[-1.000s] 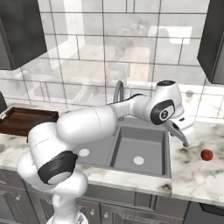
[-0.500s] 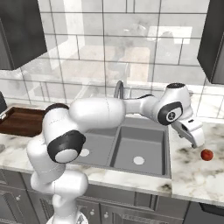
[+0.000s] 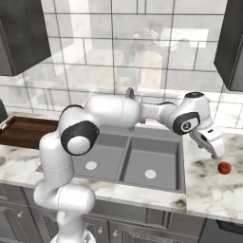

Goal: Pick up all produce items and place them in the sink. Turn on the sink faucet to wash them. Then turn the sink off and put them in the tray.

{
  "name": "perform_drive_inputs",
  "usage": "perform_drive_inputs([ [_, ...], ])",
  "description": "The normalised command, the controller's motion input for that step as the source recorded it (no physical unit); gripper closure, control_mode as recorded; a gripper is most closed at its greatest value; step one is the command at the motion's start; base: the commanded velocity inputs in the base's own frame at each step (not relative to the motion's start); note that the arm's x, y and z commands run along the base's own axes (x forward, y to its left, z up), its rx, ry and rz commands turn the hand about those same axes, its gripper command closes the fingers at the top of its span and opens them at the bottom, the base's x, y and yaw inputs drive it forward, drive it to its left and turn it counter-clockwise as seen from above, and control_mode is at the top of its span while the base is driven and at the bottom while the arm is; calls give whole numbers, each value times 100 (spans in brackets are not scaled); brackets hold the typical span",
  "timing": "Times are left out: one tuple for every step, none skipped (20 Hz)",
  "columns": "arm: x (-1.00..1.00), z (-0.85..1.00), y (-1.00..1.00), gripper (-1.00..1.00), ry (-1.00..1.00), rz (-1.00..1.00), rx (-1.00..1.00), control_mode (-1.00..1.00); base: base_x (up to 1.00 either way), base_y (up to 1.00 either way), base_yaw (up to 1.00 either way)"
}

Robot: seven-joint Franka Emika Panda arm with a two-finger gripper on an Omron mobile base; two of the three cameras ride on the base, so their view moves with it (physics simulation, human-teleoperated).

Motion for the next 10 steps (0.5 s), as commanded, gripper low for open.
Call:
perform_drive_inputs([
  [40,-18,-17,-100,0,0,0,-100,0,0,0],
  [36,-18,-18,-100,0,0,0,-100,0,0,0],
  [36,-19,-21,-100,0,0,0,-100,0,0,0],
  [32,-20,-23,-100,0,0,0,-100,0,0,0],
  [32,-20,-26,-100,0,0,2,-100,0,0,0],
  [29,-20,-27,-100,0,0,1,-100,0,0,0],
  [27,-20,-27,-100,0,0,1,-100,0,0,0],
  [27,-18,-27,-100,0,0,1,-100,0,0,0],
  [26,-19,-26,-100,0,0,1,-100,0,0,0],
  [25,-19,-28,-100,0,0,1,-100,0,0,0],
])
